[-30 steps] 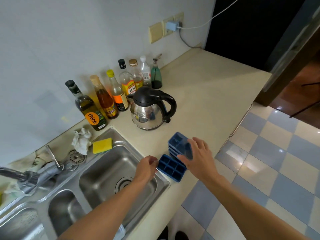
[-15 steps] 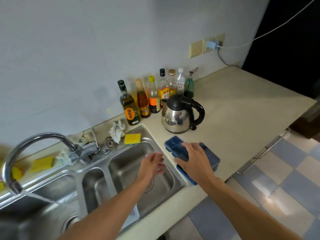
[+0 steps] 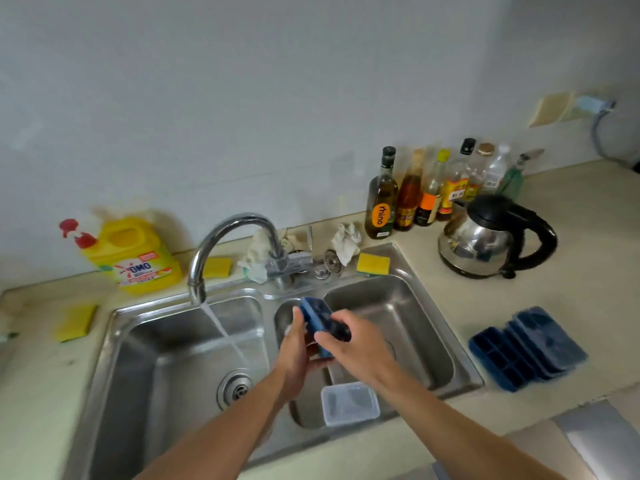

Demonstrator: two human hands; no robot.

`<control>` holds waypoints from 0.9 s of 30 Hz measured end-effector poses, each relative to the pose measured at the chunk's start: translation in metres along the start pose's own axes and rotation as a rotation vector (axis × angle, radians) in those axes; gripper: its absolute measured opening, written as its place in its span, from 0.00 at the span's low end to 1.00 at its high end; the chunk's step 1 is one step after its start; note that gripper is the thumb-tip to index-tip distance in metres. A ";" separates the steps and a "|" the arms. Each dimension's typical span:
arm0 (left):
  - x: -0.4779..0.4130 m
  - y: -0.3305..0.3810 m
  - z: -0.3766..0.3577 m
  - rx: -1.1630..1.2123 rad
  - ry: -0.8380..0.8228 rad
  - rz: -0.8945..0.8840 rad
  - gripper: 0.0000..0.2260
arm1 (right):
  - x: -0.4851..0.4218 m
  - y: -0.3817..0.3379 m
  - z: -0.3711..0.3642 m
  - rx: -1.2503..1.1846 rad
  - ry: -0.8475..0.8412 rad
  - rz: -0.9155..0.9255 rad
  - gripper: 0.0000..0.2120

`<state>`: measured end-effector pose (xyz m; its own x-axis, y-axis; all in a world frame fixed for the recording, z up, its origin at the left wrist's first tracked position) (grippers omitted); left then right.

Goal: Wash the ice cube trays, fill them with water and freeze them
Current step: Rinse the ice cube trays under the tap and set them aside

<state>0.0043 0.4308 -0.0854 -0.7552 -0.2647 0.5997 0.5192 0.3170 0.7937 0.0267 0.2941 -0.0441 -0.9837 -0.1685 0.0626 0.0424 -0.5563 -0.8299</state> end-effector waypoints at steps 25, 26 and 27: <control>-0.076 0.049 0.218 -0.289 0.068 -0.076 0.28 | -0.030 -0.101 -0.220 -0.047 -0.230 -0.228 0.20; -0.077 0.051 0.218 -0.298 0.061 -0.080 0.28 | -0.031 -0.100 -0.221 -0.051 -0.229 -0.233 0.20; -0.079 0.052 0.217 -0.303 0.052 -0.080 0.27 | -0.033 -0.099 -0.222 -0.055 -0.227 -0.239 0.20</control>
<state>0.0036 0.6659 -0.1136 -0.7811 -0.3261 0.5326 0.5606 0.0097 0.8281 0.0157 0.5355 -0.0867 -0.9002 -0.2193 0.3763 -0.2005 -0.5583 -0.8051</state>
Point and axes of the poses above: each hand's wrist, its own x-axis away from the middle knuckle, its own z-axis out of the back of the hand, y = z × x, the point moved 3 cm from there along -x, towards the middle knuckle, and after that the axes turned 9 degrees about y, right-handed, at the moved point
